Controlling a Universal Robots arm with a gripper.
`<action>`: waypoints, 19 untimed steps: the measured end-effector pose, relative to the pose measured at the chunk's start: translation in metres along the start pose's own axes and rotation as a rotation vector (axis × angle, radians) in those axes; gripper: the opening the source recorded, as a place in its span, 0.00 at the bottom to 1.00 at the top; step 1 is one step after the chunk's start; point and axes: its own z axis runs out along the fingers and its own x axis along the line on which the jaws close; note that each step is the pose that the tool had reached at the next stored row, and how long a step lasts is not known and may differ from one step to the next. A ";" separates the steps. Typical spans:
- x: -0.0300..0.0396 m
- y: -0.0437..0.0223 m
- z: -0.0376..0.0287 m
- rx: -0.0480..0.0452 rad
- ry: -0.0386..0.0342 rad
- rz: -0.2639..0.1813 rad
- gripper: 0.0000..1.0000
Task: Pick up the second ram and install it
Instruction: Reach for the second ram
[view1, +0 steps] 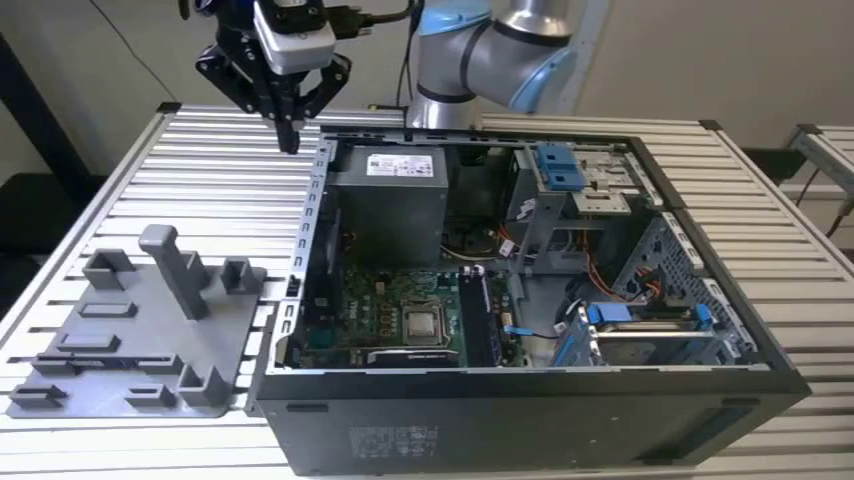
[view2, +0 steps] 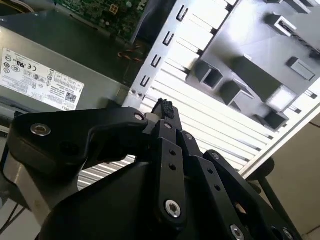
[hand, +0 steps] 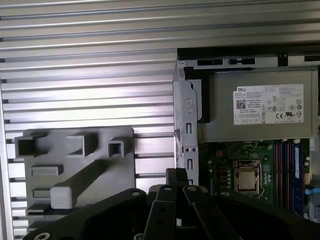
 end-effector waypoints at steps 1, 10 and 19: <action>0.0024 -0.0001 0.0000 0.0001 0.0000 0.000 0.11; 0.0228 -0.0015 0.0003 0.0001 0.0001 -0.003 0.11; 0.0451 -0.0029 0.0006 0.0002 0.0003 -0.006 0.11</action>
